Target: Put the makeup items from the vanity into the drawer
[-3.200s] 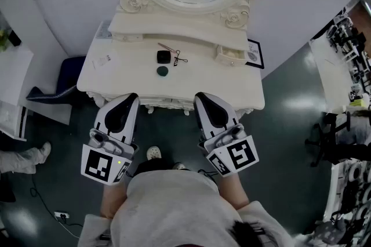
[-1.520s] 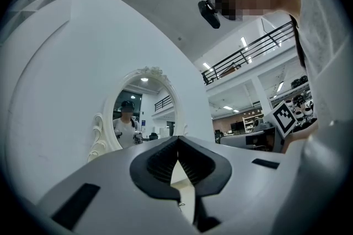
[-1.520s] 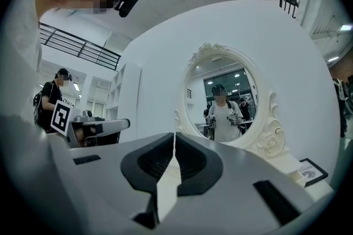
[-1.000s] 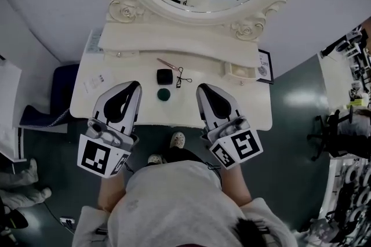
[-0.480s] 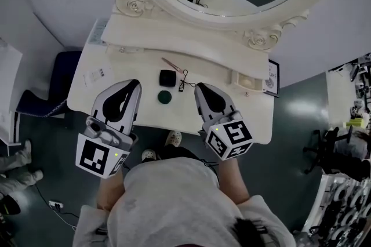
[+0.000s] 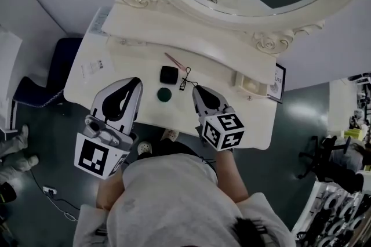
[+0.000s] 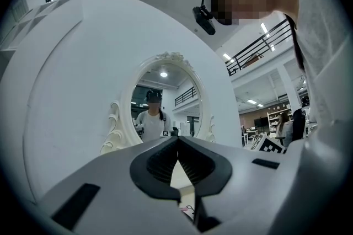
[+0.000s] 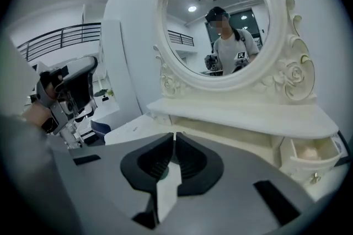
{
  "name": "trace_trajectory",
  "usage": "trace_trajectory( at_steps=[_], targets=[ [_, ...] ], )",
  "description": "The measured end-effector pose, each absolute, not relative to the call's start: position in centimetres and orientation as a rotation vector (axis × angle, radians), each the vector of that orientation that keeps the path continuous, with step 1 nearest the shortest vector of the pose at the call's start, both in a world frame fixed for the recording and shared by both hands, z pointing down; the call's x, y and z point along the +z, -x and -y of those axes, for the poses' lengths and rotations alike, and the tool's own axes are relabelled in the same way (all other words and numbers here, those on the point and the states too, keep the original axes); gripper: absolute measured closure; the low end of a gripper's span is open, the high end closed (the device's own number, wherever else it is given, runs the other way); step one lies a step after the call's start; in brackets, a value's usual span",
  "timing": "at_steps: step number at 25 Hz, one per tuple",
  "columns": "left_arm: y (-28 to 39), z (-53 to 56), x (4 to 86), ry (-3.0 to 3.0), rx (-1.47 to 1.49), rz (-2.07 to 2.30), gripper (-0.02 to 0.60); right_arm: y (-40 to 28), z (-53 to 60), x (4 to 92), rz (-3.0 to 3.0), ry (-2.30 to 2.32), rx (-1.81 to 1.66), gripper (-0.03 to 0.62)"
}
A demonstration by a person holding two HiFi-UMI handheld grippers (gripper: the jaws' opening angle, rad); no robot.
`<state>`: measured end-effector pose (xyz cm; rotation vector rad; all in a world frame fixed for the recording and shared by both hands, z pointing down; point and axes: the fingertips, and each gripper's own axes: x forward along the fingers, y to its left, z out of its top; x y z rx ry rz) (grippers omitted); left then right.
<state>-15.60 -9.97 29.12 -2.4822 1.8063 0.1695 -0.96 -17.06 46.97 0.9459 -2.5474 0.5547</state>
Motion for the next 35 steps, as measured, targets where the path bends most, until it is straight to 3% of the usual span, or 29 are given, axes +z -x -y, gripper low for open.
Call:
trace_trajectory(
  at_steps=[14, 17, 22, 33, 35],
  targets=[
    [17.0, 11.0, 30.1, 2.421, 0.143, -1.924, 0.566, 1.9, 18.1, 54.1, 2.361, -0.834, 0.681, 0.562],
    [17.4, 11.1, 30.3, 2.407, 0.14, -1.949, 0.566, 2.3, 18.1, 55.6, 2.322, -0.811, 0.721, 0.491],
    [17.9, 11.1, 30.6, 2.384, 0.13, -1.983, 0.566, 2.7, 18.2, 57.5, 2.27, -0.804, 0.757, 0.473],
    [19.4, 10.4, 31.2, 2.329, 0.1, -2.065, 0.566, 3.2, 18.2, 60.5, 2.177, -0.805, 0.724, 0.47],
    [19.5, 10.2, 31.2, 2.324, 0.097, -2.071, 0.566, 3.1, 18.2, 60.6, 2.168, -0.818, 0.707, 0.498]
  ],
)
